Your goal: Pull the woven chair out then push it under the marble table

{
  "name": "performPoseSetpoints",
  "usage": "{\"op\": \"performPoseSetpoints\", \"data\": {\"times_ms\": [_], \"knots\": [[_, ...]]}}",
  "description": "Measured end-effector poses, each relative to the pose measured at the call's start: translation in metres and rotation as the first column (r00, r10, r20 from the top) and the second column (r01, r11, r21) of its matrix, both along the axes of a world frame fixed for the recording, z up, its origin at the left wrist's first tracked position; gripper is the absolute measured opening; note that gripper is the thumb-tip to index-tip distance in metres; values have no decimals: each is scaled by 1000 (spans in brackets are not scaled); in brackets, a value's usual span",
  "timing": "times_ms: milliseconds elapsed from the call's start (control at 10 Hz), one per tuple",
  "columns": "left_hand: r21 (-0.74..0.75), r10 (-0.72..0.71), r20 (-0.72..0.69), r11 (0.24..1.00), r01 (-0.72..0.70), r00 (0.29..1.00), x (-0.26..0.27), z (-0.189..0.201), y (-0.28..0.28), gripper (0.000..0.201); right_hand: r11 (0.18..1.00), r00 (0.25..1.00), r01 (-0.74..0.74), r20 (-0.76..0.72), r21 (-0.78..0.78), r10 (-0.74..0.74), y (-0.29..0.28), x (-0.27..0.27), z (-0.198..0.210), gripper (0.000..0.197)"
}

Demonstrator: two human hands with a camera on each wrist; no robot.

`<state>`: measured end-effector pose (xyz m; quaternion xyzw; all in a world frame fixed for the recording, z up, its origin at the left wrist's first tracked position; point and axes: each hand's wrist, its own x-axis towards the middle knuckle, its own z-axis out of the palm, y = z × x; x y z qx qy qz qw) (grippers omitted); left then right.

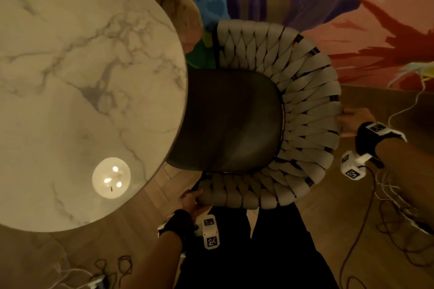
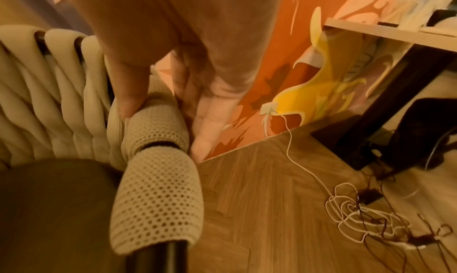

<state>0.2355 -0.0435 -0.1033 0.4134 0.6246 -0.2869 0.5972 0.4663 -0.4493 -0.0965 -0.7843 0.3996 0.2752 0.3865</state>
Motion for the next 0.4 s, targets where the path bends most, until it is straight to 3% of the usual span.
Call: {"op": "performPoseSetpoints", "data": {"times_ms": [100, 200, 300, 400], "knots": [[-11, -103, -31, 995, 103, 994, -5, -5, 10, 30, 994, 994, 89, 54, 68, -93, -3, -28, 12, 47], [9, -280, -49, 960, 281, 959, -5, -4, 23, 57, 989, 987, 128, 84, 80, -135, 4, -74, 18, 40], [48, -454, -44, 889, 456, 890, 0, 6, 32, 61, 982, 990, 142, -11, 125, -141, 9, -123, 12, 42], [125, -588, -27, 800, 587, 808, 0, 12, 44, 46, 983, 990, 68, -132, 168, -46, 19, -171, 4, 41]]}}
